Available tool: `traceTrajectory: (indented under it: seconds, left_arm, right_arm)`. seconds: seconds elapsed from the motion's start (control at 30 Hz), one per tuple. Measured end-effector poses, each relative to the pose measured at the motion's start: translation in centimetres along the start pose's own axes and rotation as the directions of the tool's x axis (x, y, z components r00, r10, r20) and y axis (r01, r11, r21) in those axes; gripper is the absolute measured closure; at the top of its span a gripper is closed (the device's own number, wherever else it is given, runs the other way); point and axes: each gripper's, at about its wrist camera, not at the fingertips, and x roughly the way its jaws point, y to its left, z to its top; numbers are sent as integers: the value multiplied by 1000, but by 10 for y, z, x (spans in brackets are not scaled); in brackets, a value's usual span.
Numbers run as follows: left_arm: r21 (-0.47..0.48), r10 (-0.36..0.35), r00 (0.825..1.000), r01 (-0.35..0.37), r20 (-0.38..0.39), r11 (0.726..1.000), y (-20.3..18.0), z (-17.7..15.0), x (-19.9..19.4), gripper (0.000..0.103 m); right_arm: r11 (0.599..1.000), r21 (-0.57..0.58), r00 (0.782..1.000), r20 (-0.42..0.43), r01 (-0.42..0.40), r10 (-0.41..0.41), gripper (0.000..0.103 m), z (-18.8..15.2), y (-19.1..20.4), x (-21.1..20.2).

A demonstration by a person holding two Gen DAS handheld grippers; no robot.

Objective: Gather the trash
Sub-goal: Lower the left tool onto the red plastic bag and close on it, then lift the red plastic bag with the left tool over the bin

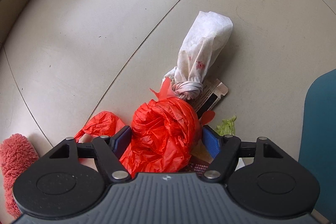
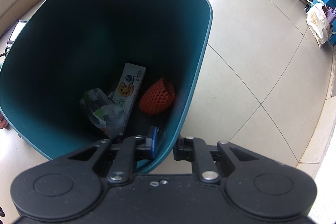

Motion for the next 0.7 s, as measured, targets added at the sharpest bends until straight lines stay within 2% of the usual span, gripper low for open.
traceTrajectory:
  seconds: [0.4,0.57,0.7]
  left_arm:
    - [-34,21,999,-20,40,999,2,-5,-33,40]
    - [-54,21,998,-17,59,998,9,-10,-66,40]
    - [-49,10,996,-5,91,999,10,-13,-108,40]
  right_arm:
    - [1000,6,1000,11,10,-10,90,-2,1,0]
    - [1000,-1,999,26,19,-19,90,-7,3,-2]
    - [1000,-18,999,32,20,-20,90,-11,4,-4]
